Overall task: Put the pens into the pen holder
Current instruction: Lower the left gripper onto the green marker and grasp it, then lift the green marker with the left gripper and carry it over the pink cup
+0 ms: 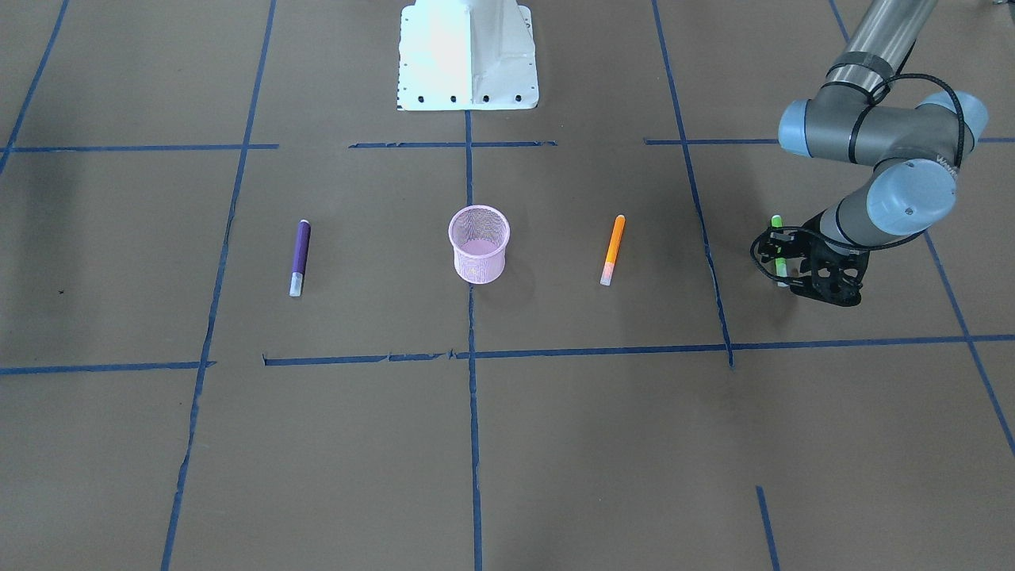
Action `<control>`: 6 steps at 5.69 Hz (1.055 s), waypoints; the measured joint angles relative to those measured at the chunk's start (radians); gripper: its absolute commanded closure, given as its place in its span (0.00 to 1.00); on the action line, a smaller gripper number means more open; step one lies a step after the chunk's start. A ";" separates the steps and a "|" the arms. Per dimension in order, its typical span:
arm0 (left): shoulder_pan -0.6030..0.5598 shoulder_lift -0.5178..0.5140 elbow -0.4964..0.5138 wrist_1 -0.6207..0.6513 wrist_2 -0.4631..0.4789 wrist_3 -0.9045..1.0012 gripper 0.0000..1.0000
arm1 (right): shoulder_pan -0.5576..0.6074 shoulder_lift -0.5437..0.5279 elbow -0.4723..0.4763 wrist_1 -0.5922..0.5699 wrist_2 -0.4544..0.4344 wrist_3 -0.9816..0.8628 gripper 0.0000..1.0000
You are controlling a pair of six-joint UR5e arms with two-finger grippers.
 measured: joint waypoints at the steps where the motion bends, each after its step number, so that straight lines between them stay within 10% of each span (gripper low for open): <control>1: 0.002 0.000 0.000 0.001 0.001 0.001 1.00 | 0.000 0.000 -0.004 0.000 0.000 0.000 0.00; 6: 0.004 -0.116 -0.099 0.001 -0.003 -0.002 1.00 | 0.000 0.008 -0.006 0.001 0.001 0.000 0.00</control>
